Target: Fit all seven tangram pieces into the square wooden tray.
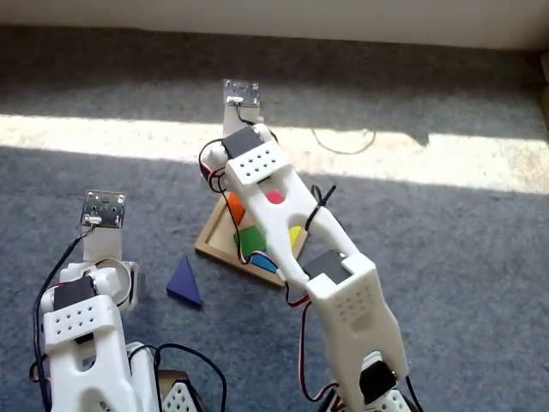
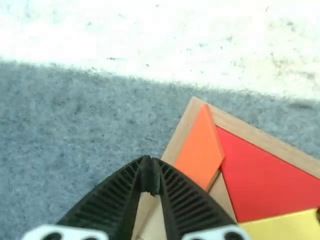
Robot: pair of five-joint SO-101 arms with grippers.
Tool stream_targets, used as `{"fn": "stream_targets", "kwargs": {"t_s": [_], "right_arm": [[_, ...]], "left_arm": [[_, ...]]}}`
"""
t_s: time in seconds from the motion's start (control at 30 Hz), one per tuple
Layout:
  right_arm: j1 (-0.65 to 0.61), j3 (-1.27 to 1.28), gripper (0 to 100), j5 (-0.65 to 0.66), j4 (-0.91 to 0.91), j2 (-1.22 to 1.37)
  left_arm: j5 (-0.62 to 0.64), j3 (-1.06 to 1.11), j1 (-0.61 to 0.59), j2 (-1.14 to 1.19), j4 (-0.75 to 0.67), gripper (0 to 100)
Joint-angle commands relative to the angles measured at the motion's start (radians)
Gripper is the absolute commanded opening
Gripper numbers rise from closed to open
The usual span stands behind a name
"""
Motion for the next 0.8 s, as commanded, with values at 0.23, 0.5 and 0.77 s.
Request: {"fn": "stream_targets", "kwargs": {"t_s": [0.23, 0.5, 0.77], "right_arm": [[0.064, 0.148, 0.5, 0.006, -0.196, -0.033], [0.051, 0.240, 0.5, 0.008, -0.171, -0.041], [-0.007, 0.237, 0.5, 0.011, -0.035, -0.042]], "left_arm": [[0.003, -0.005, -0.004, -0.019, -0.014, 21], [0.003, -0.005, -0.004, -0.019, -0.014, 21], [0.003, -0.005, -0.004, -0.019, -0.014, 21]]}}
